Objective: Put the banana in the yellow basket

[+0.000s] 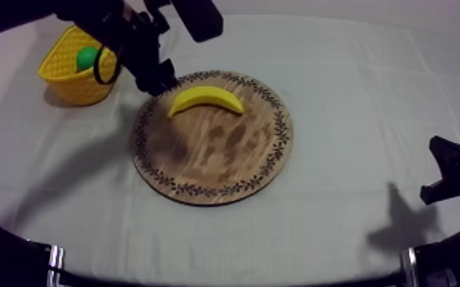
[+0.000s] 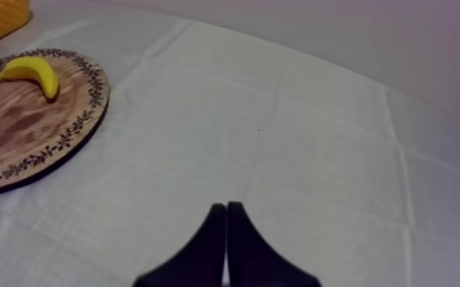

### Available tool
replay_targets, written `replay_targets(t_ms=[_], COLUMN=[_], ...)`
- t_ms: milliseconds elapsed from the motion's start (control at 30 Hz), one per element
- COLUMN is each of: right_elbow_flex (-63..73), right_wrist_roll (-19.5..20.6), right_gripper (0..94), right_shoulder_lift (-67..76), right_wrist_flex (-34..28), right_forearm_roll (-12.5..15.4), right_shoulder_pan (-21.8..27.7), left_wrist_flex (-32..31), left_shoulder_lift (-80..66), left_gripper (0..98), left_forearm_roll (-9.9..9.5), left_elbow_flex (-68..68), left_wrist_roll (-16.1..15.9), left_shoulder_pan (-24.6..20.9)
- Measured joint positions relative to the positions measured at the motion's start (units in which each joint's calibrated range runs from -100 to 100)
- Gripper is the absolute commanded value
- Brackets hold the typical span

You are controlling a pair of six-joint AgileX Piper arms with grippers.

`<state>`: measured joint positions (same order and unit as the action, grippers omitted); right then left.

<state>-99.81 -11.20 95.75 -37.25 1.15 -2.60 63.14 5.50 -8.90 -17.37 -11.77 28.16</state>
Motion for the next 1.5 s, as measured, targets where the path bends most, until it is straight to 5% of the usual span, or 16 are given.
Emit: replay_targets(t_ms=[933,1500], right_elbow_flex=[0.0,0.0], right_wrist_roll=[0.0,0.0], right_gripper=[0.3,0.3], right_shoulder_lift=[0.0,0.0], right_wrist_flex=[0.0,0.0], right_forearm_roll=[0.0,0.0], right_shoulder_pan=[0.0,0.0], left_wrist_flex=[-12.0,-12.5], left_shoulder_lift=[21.3,30.5], left_gripper=[62.9,62.2], left_forearm_roll=[-0.24,-3.87], left_elbow_flex=[6.6,14.3], left_wrist_roll=[-1.2,0.0], left_shoulder_pan=[0.8,0.3])
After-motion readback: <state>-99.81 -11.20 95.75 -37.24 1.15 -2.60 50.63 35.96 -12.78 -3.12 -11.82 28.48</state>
